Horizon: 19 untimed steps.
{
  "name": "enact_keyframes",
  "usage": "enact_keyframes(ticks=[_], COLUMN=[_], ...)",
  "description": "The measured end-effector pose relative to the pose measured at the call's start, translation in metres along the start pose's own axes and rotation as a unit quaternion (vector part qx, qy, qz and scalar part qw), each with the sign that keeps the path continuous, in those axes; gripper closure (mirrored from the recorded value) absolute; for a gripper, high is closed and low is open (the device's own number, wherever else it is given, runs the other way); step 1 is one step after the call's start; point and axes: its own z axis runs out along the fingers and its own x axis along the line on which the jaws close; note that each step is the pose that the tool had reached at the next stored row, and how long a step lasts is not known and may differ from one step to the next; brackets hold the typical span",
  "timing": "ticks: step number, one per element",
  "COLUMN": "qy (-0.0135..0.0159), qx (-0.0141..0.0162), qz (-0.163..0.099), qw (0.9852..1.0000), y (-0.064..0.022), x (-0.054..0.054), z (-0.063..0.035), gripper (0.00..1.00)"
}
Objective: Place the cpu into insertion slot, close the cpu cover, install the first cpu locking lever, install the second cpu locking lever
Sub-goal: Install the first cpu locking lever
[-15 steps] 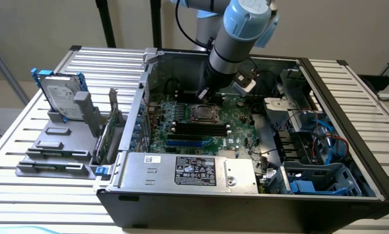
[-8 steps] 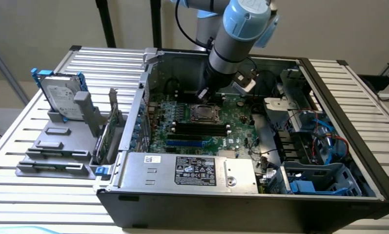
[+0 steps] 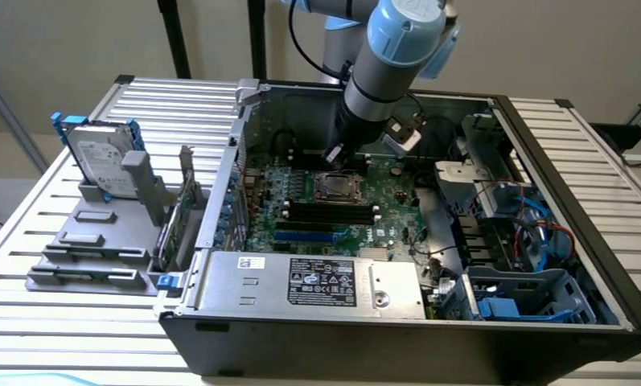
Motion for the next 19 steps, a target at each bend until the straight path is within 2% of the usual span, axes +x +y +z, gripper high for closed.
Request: enact_keyframes(ticks=[19], qy=[0.0001], qx=[0.0], qz=[0.0], qw=[1.0], y=[0.0008], x=[0.0031], z=[0.0006], gripper=[0.89])
